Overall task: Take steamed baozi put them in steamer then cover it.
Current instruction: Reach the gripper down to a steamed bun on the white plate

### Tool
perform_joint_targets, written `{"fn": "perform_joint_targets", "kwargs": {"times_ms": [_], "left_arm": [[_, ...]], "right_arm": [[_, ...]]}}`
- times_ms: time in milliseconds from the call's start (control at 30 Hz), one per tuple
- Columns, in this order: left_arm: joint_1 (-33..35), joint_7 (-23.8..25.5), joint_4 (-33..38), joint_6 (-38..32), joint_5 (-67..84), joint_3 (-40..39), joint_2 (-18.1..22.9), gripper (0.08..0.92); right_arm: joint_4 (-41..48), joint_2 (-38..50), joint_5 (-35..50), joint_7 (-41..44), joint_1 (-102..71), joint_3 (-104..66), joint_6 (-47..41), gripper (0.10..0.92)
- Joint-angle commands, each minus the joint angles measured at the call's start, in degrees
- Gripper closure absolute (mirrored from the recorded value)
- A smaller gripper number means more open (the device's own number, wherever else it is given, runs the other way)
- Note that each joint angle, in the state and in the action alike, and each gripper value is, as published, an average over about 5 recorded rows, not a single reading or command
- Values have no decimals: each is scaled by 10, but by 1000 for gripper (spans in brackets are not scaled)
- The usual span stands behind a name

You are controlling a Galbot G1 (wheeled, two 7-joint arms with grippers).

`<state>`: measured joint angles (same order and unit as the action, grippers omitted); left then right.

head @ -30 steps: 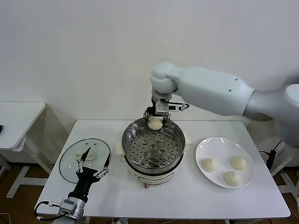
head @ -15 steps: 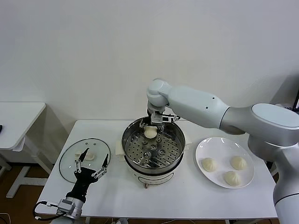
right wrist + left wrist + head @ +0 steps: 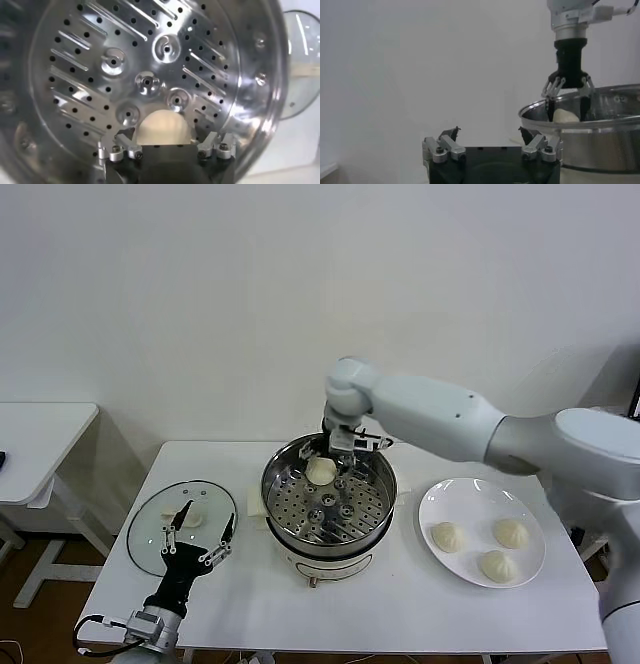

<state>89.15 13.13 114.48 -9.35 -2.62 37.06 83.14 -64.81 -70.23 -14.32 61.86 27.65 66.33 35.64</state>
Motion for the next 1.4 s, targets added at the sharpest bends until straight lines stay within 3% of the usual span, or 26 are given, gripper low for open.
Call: {"fn": "perform_joint_targets", "kwargs": {"times_ms": [33, 167, 267, 433, 633, 933, 1400], "left_arm": [[1, -3, 4, 1, -3, -8, 1, 177], [2, -4, 6, 1, -6, -12, 1, 177], [2, -5, 10, 2, -8, -15, 1, 177], [6, -6, 20, 2, -9, -17, 0, 177], [10, -7, 25, 0, -11, -17, 0, 177], [16, -8, 32, -4, -20, -29, 7, 177], [17, -9, 22, -15, -28, -33, 10, 177]], "right_arm": [[-90, 120, 147, 44, 156, 40, -32, 203], [-130, 199, 222, 81, 207, 85, -81, 203], [-162, 265, 255, 111, 213, 102, -168, 203], [-197, 364, 275, 152, 181, 114, -332, 203], [-205, 441, 274, 151, 106, 107, -421, 203], [-186, 459, 238, 103, -81, -7, -430, 203], [-99, 373, 209, 47, -213, -99, -447, 203]]}}
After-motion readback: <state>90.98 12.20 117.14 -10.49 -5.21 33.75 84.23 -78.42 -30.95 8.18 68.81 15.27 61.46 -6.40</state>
